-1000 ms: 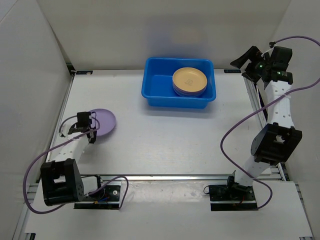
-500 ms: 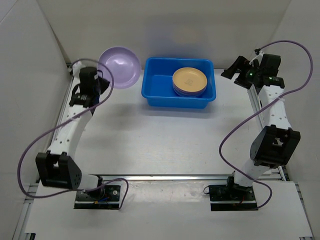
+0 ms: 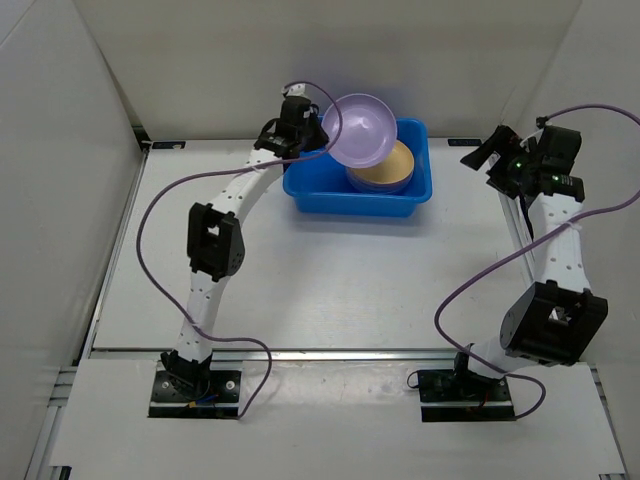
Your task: Place the plates into the plastic bin on the countertop
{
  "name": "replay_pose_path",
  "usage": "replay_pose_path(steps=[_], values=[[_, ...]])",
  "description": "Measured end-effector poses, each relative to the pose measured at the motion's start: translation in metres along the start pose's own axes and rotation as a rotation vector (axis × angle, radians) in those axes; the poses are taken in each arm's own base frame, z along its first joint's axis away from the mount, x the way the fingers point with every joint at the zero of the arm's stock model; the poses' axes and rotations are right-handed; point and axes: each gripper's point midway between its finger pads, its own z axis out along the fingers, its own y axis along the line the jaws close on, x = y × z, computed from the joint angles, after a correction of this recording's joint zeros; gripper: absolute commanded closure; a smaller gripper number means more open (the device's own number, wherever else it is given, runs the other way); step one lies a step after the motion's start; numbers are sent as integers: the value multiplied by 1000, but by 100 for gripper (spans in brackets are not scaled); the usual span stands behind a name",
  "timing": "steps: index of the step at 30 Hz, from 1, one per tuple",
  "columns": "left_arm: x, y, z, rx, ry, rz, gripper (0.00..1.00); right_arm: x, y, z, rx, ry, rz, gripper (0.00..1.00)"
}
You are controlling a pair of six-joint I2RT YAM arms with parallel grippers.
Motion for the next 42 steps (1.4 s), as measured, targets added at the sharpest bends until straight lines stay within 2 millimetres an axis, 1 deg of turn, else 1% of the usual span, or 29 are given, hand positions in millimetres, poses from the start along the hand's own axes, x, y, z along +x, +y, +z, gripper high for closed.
replay_pose_path(steps=[3,6,9,11,13,14,15,17,18,20,22,26,30,31,33,35,36,38,40,42], values=[[27,-10,28,27,46,-28,90,2,-1,-10,7,-18,36,1],[51,-11,44,47,86,-81,90,6,-1,-13,10,-19,63,1],[65,-15,60,64,96,-139,90,10,-3,-11,18,-9,87,1],[70,-15,66,63,95,-172,86,14,-5,-11,24,0,96,1],[75,-15,72,65,94,-196,79,16,-7,-10,28,4,100,1],[78,-14,74,63,96,-206,74,16,-7,-10,30,5,101,1],[80,-14,76,64,96,-212,55,17,-8,-9,33,6,103,1],[82,-16,77,67,97,-224,46,18,-9,-9,38,9,107,1],[81,-19,77,72,92,-232,34,18,-10,-9,40,9,108,1],[77,-25,76,89,80,-235,27,18,-10,-9,40,8,107,1],[73,-32,75,107,64,-233,1,18,-10,-9,41,8,107,1],[71,-39,74,126,52,-210,1,18,-10,-9,41,8,107,1],[67,-39,69,120,49,-159,1,18,-11,-9,45,6,102,1],[66,-37,65,106,50,-128,1,17,-12,-9,48,4,99,1],[53,-36,48,82,42,-86,1,16,-13,-9,54,0,93,1],[34,-33,23,47,30,-32,1,15,-14,-9,61,-6,87,1],[22,-30,4,25,22,-8,1,14,-15,-10,66,-8,84,1],[1,-23,-39,-16,5,29,1,13,-19,-10,82,-13,74,1],[-17,-5,-92,-77,-14,43,1,12,-25,-11,107,-20,71,1],[-28,24,-144,-146,-49,33,1,11,-32,-12,138,-27,76,1]])
